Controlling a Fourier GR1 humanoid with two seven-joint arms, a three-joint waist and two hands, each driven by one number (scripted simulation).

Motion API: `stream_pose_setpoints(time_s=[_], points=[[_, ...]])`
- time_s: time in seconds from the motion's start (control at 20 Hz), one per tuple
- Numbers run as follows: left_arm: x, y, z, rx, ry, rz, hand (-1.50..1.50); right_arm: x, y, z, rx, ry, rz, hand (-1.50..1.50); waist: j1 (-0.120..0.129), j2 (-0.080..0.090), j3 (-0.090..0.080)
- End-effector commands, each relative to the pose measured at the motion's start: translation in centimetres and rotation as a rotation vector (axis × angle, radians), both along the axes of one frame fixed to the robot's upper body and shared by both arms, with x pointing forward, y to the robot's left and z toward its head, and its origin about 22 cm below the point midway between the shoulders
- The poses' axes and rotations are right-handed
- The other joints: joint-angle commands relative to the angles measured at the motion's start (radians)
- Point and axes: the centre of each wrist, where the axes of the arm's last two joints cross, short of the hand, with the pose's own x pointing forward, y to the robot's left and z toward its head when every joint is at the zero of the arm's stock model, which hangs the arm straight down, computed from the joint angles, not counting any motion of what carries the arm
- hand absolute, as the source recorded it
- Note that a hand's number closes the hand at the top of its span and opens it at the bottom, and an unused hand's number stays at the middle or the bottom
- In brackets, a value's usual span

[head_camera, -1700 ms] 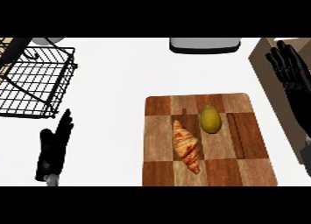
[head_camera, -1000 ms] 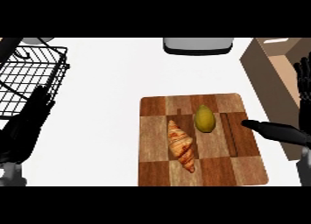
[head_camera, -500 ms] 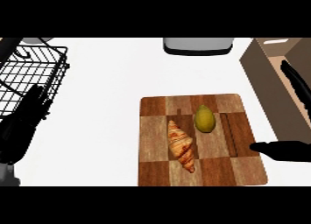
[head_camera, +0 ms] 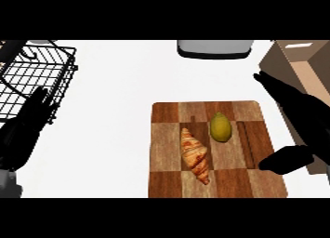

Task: Pick the lemon from the cutting board and place it in the cardboard box

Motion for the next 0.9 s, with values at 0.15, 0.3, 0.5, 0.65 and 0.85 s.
stream_pose_setpoints(time_s=[0.15,0.3,0.5,0.65,0.85], points=[[-0.2,1.5,1.2,0.01,0.007,0.006,0.0,3.5,3.9,-0.2,-0.029,0.238,-0.053,-1.5,-0.001,0.001,0.004],[-0.2,0.7,0.0,0.008,-0.008,0.017,0.0,4.2,4.5,0.0,-0.048,0.261,-0.058,-1.5,-0.012,0.0,0.004],[-0.1,-0.7,0.3,-0.007,-0.002,-0.003,0.0,3.2,5.9,0.2,-0.084,0.299,-0.057,-1.5,-0.015,-0.001,0.004],[-1.0,0.1,-0.2,-0.005,0.003,0.02,0.0,3.2,5.3,-0.8,-0.092,0.319,-0.055,-1.5,-0.015,-0.002,0.004],[-1.2,1.0,0.6,0.007,-0.005,0.01,0.0,2.5,5.0,-1.3,-0.097,0.317,-0.077,-1.5,-0.018,-0.002,0.004]])
